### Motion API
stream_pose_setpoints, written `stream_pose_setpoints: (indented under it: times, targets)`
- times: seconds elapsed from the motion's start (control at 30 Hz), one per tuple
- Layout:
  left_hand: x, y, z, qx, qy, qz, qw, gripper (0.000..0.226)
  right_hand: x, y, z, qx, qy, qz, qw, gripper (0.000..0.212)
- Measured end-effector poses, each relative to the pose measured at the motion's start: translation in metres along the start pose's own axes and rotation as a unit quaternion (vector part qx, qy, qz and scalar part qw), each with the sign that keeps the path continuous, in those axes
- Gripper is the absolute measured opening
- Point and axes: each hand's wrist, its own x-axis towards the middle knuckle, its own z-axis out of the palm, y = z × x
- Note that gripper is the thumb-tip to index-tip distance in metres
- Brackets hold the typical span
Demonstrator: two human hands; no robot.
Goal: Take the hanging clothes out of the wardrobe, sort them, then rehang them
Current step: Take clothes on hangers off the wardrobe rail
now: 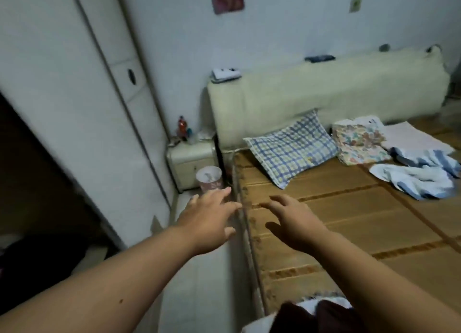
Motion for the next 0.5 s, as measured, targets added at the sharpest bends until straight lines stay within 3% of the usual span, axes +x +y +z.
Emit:
stream_pose_setpoints:
  times: [0.27,0.5]
  targets:
    - [-0.128,-0.123,-0.065,0.056,0.088,-0.182,0.978,0.064,0.091,-0.195,-0.031,-0.004,0.052,-0.215,0.975,0.056]
    - [-0.249,-0.201,-0.131,0.12,0.156,-0.34,0.92,0.066,0.124,-0.374,-0.064,0.041,0.106,-0.385,0.916,0.054]
